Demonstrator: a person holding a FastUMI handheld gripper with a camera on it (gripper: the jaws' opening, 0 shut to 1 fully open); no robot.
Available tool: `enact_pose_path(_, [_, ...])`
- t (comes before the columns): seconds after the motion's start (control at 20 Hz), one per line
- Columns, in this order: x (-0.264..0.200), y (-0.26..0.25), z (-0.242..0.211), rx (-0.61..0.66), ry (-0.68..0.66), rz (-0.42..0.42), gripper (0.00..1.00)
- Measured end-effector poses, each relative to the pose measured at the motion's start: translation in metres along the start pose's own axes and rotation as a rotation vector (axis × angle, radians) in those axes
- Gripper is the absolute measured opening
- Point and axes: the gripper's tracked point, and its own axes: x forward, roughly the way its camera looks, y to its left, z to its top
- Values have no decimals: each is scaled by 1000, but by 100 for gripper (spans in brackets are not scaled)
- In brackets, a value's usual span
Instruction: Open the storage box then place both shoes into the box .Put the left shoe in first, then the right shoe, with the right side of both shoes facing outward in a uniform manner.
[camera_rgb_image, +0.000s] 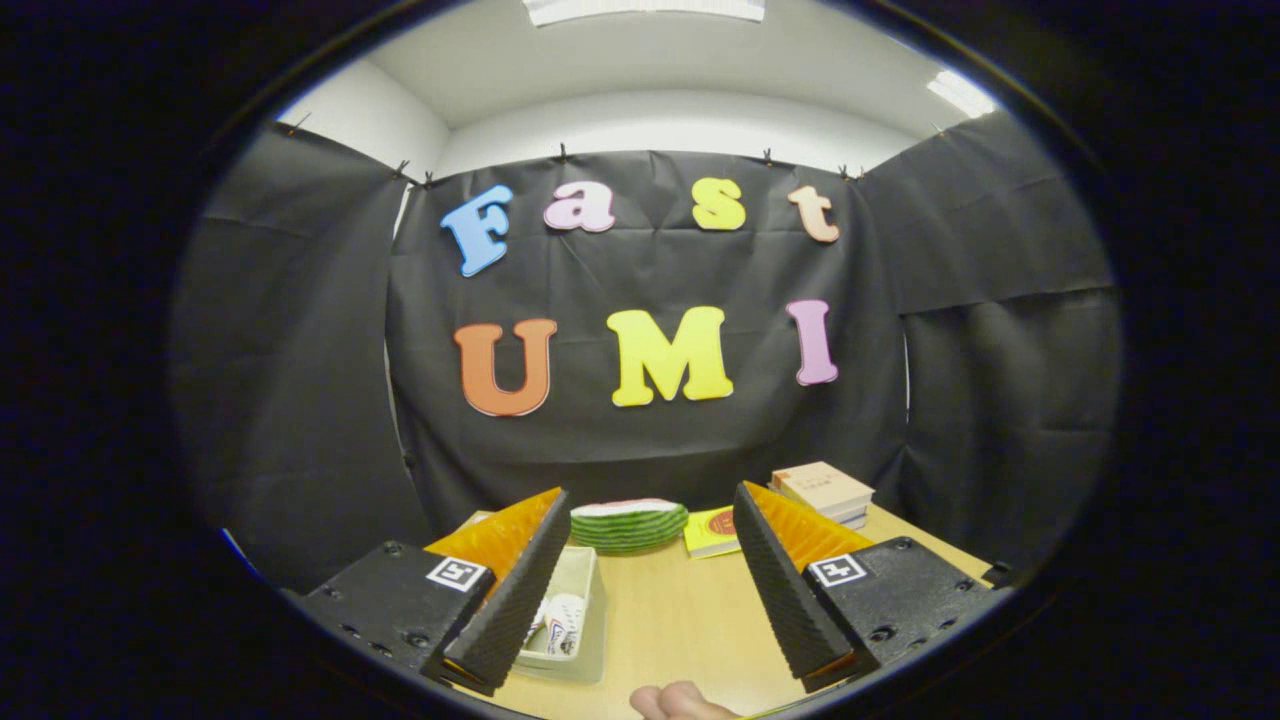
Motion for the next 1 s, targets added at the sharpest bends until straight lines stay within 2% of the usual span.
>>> enact_pose_path(0.3, [-48, -26, 10, -24, -10, 40, 100])
enact_pose_path(0.7, [-96, -61, 16, -31, -47, 15, 100])
enact_pose_path(1.0, [-117, -56, 19, -61, -55, 64, 100])
